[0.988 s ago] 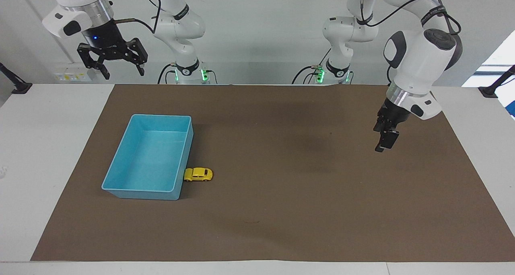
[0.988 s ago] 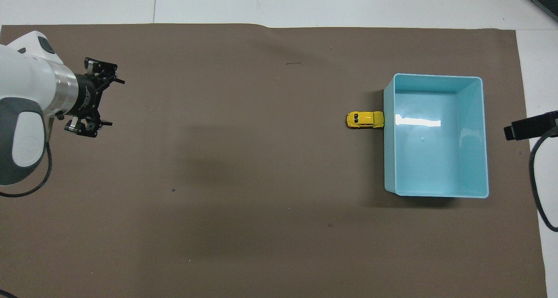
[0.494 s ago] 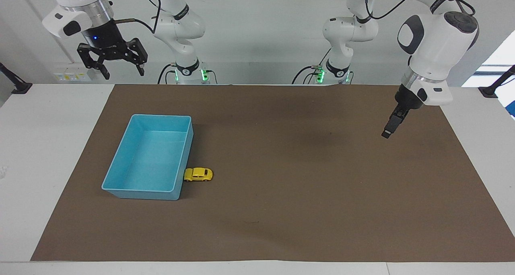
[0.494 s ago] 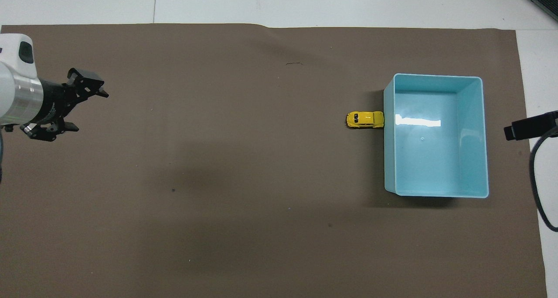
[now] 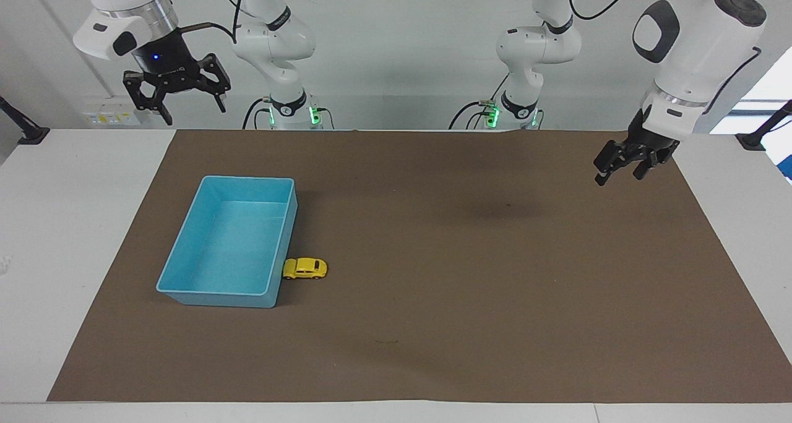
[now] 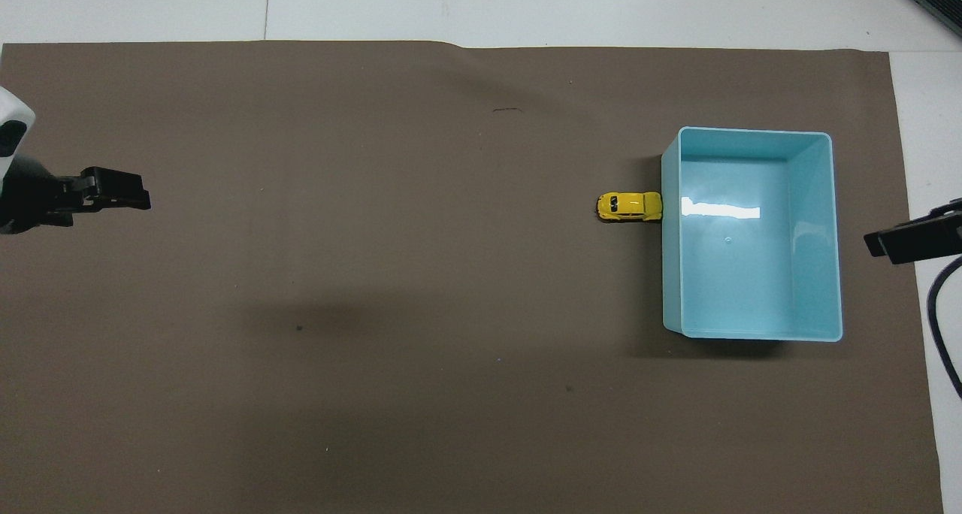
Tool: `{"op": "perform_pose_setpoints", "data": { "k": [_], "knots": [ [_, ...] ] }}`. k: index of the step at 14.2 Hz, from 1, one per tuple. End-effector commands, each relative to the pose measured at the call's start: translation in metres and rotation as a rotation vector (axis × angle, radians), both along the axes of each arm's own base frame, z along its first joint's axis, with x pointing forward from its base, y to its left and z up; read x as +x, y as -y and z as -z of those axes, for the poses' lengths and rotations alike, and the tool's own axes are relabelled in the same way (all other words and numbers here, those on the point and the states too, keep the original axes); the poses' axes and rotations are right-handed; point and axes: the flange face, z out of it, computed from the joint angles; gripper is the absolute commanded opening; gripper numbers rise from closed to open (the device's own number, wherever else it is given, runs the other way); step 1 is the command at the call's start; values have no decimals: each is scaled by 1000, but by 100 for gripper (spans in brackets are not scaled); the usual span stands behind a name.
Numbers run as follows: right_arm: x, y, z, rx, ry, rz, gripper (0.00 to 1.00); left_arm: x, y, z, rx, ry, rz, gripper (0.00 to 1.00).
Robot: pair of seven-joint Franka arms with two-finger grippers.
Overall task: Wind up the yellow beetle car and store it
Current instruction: 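Move the right gripper over the blue box toward the car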
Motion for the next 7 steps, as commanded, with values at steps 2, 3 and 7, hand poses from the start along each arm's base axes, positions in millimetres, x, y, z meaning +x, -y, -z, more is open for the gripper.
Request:
{"op": "perform_pose_setpoints", "data": {
  "k": [2,3,7],
  "knots": [
    [-8,-10,1,18,28,-147,100,-21,0,-56,45,-61,141,100],
    [-7,-11,8,20,18,-213,100,-27,3,-63,62,-82,177,100],
    [-2,-13,22,16,32,-455,100,-40,10,-73,64,-74,226,100]
  ]
}}
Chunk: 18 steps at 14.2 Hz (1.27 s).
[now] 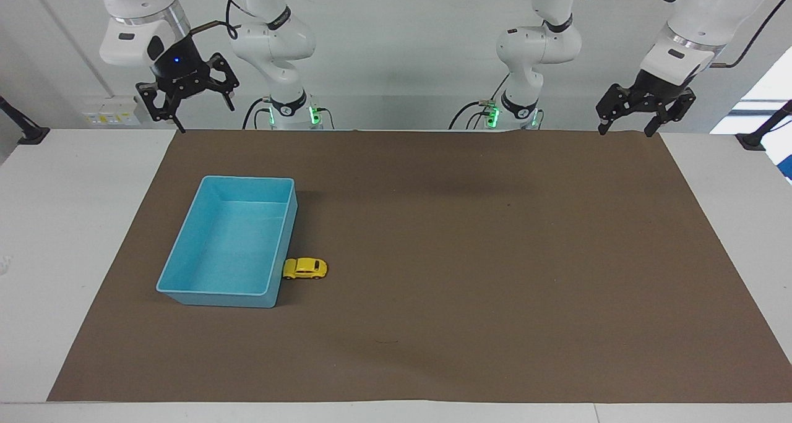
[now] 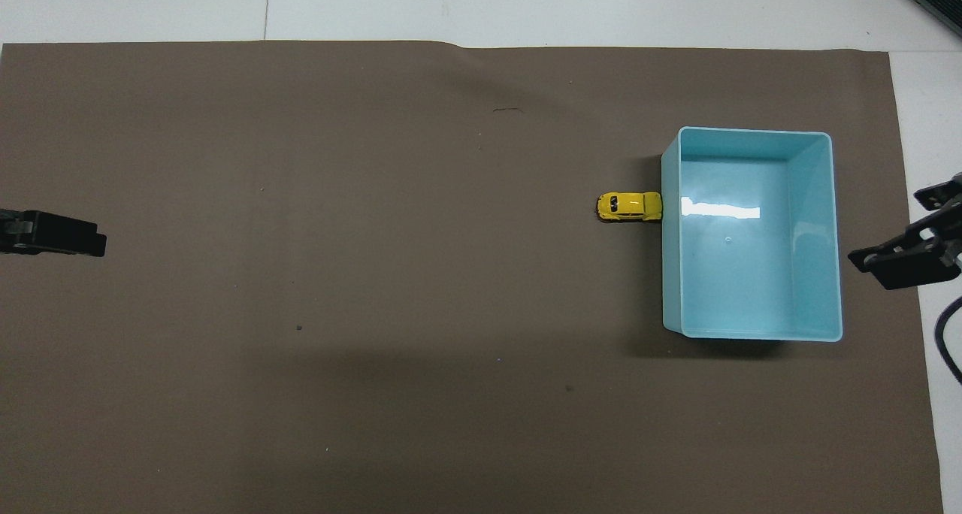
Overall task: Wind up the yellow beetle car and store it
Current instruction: 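Move the right gripper over the blue box toward the car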
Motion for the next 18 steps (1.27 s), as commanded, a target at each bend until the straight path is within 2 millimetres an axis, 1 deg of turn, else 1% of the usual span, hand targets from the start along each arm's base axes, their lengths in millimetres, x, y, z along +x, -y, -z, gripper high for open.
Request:
{"op": "perform_pose_setpoints", "data": {
  "k": [1,2,4,5,7,10,13,14,15,16,18],
  "knots": [
    [-4,-9,7,16,21,-148,100,-7,-3,-4,12,-3,11,100],
    [-4,-16,9,13,18,-168,100,-7,-3,-5,12,-2,8,100],
    [-3,-19,14,11,13,-204,100,-7,1,-6,10,-1,11,100],
    [-1,-29,18,11,15,-253,100,-6,0,-6,10,2,9,100],
    [-1,-37,24,4,23,-302,100,-6,1,-7,10,4,29,100],
    [14,-40,43,6,21,-430,100,-7,3,-5,12,-1,40,100],
    [29,-43,61,11,24,-503,100,-9,0,-4,13,-8,78,100],
    [34,-46,70,16,15,-534,100,-9,-1,-4,11,-8,74,100],
    [41,-51,82,20,3,-565,100,-8,-2,-4,11,-4,69,100],
    [43,-65,85,19,17,-603,100,-7,-2,-6,11,2,61,100],
    [50,-75,101,22,1,-634,100,-7,-1,-6,11,-4,66,100]
  ]
}}
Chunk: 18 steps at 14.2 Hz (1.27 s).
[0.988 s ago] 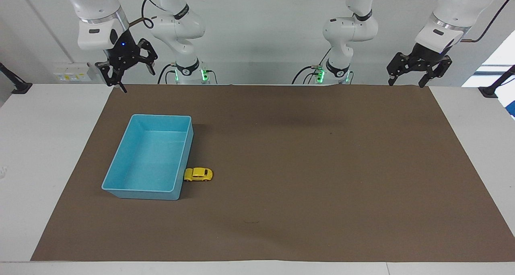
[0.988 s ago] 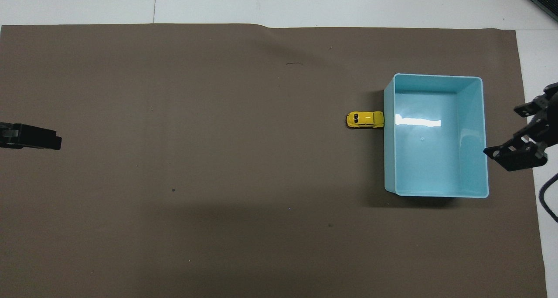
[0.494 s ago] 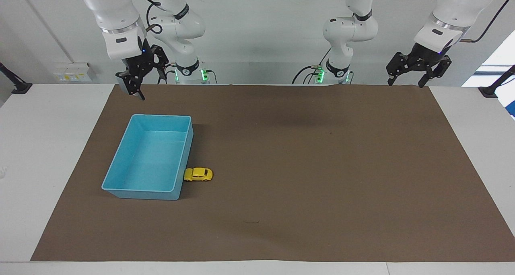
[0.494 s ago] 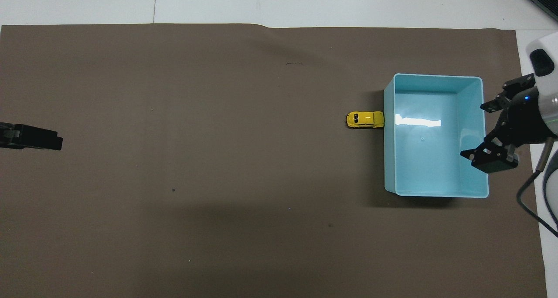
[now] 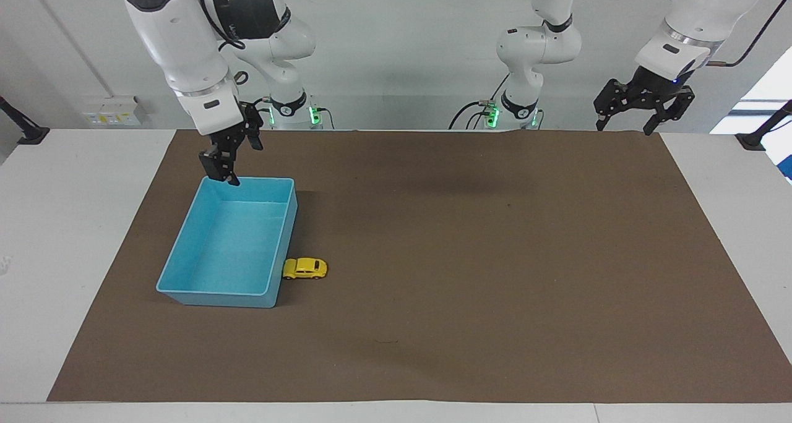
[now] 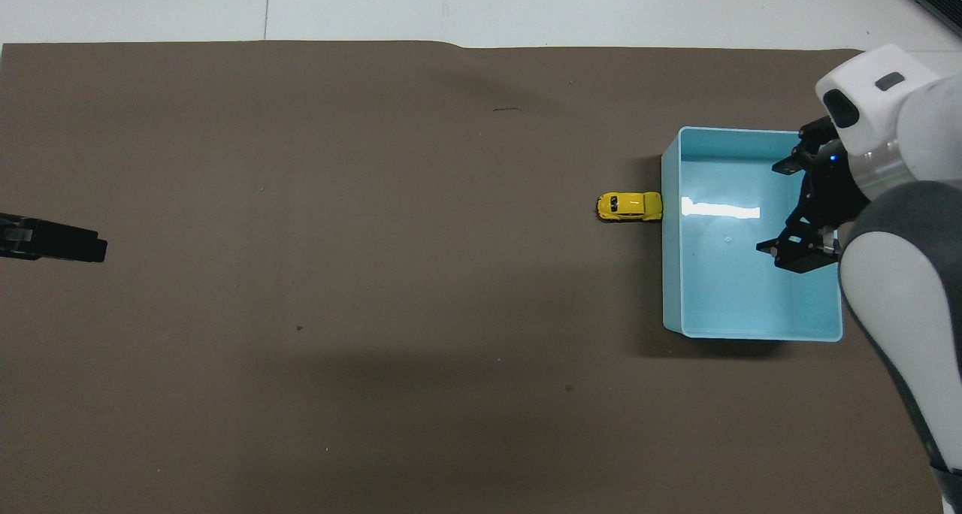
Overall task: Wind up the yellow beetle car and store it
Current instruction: 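Move the right gripper over the blue box toward the car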
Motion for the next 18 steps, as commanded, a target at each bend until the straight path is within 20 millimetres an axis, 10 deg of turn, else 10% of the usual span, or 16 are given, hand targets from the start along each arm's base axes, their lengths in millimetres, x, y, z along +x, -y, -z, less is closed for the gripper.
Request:
{"op": "perform_pose_setpoints", "data": {
  "k": [1,18],
  "knots": [
    [8,-18,17,19,2,-84,100,-6,-3,-4,10,-6,10,100],
    [32,-54,111,-10,-33,-282,100,-5,-12,-5,9,-4,-9,100]
  ]
}}
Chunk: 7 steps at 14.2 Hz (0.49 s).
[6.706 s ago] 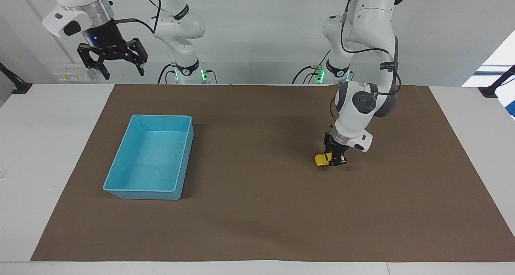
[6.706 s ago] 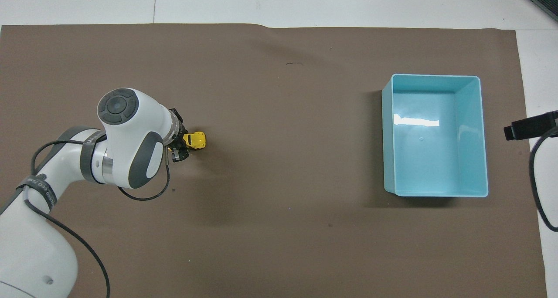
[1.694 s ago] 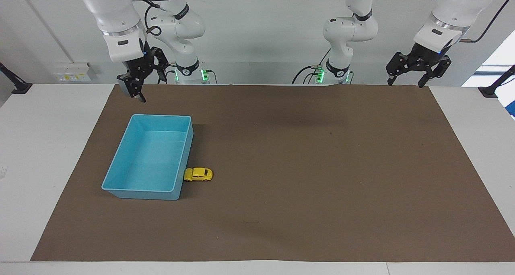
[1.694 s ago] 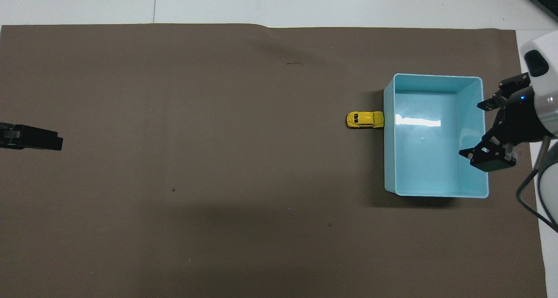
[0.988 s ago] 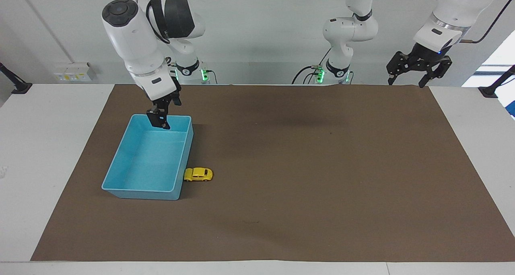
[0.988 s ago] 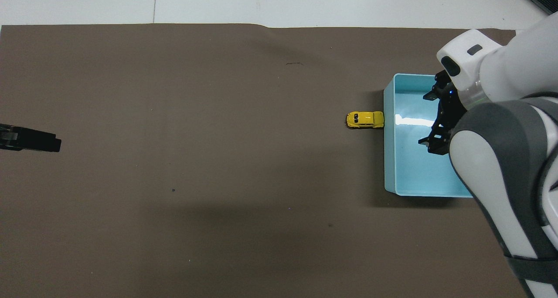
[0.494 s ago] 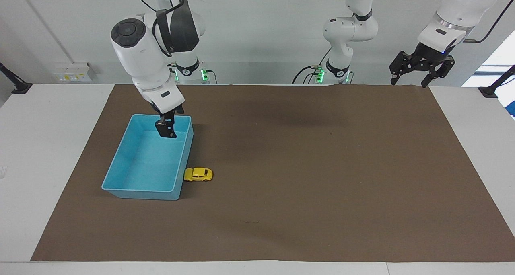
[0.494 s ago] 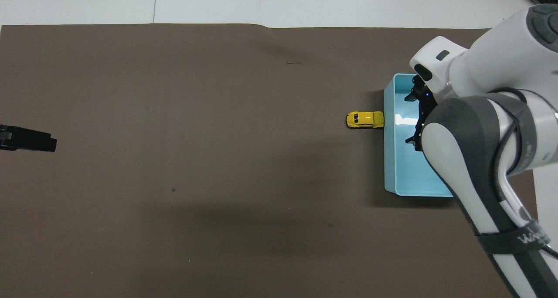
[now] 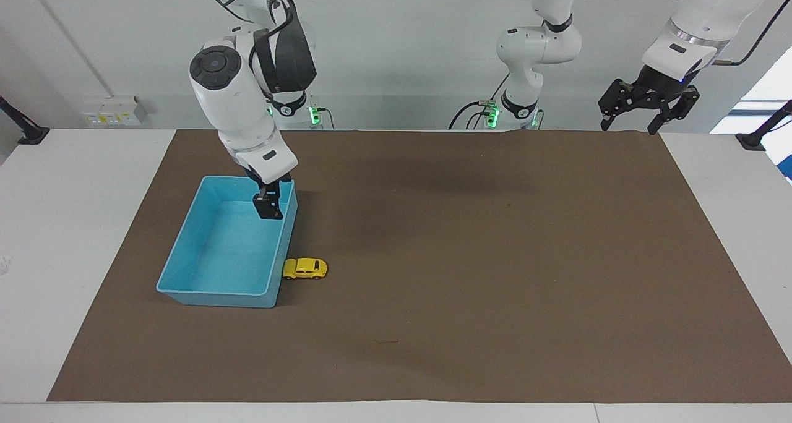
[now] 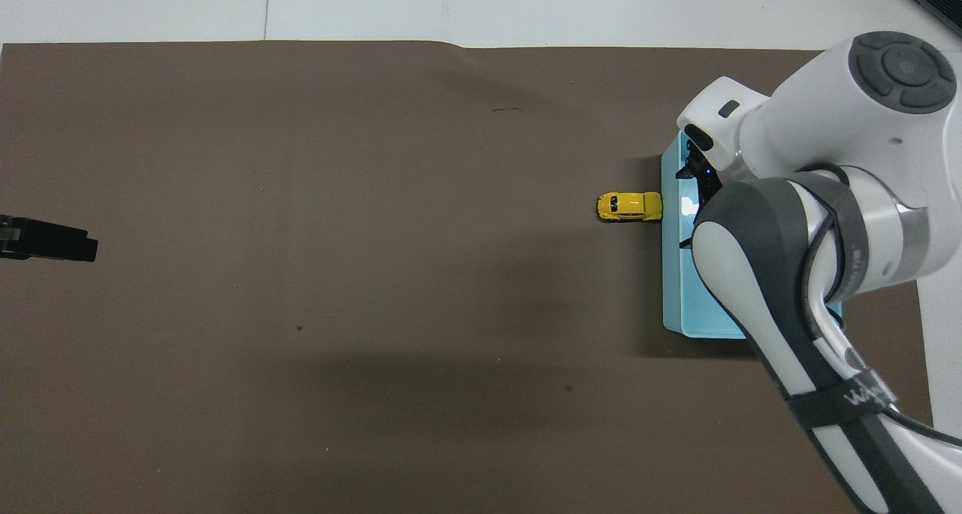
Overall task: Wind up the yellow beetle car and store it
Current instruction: 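Lower the right gripper onto the yellow car and close it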
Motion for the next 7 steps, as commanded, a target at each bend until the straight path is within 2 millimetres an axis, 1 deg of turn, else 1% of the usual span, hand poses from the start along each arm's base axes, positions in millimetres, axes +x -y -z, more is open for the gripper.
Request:
{"op": "perform_pose_setpoints", "data": {
  "k": [1,3,5,7],
  "knots": [
    [9,-4,23,-5,13,-49,100,-6,-4,-4,10,-4,7,100],
    [16,-5,37,-7,20,-52,100,-6,-4,-4,10,-4,7,100],
    [19,-4,50,-31,26,-65,100,-6,-4,-4,10,-4,7,100],
    [17,-8,60,-30,34,-71,100,-6,-4,-4,10,-4,7,100]
  ]
}}
